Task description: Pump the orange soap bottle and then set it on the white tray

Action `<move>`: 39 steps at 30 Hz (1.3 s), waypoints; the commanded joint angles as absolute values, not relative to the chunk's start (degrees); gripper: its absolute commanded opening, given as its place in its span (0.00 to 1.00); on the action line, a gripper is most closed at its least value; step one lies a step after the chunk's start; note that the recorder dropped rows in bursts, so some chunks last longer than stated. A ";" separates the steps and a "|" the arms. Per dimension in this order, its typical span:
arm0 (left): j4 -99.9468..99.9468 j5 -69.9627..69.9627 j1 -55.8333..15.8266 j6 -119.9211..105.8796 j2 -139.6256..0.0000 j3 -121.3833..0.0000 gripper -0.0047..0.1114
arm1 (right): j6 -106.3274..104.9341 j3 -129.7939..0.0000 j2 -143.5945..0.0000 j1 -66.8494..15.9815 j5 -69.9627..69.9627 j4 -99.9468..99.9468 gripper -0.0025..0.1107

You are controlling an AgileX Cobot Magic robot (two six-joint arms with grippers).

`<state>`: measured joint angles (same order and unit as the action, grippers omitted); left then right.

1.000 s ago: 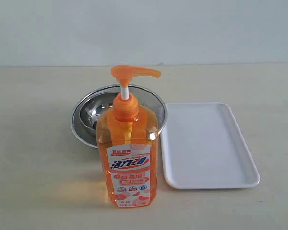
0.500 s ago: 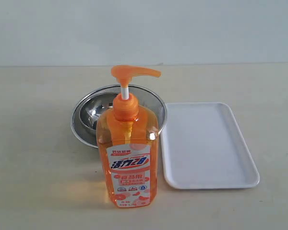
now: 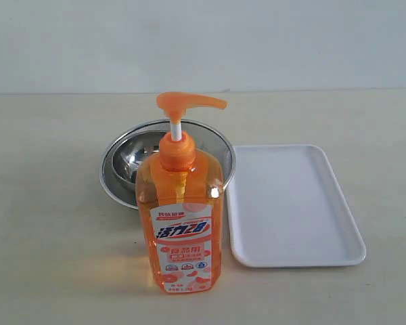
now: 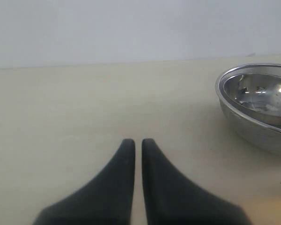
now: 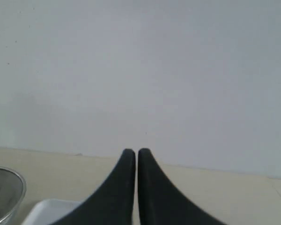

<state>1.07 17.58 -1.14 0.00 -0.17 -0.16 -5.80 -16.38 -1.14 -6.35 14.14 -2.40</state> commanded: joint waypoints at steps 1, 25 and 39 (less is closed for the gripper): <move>0.56 17.58 -1.00 0.00 0.00 0.00 0.08 | -5.88 -16.68 -1.26 -6.23 11.65 -2.59 0.02; 0.56 17.58 -1.00 0.00 0.00 0.00 0.08 | -3.36 -16.68 -1.26 -6.23 13.37 -2.59 0.02; 0.56 17.58 -1.00 0.00 0.00 0.00 0.08 | -4.50 -22.70 -9.93 -6.23 27.42 -5.39 0.02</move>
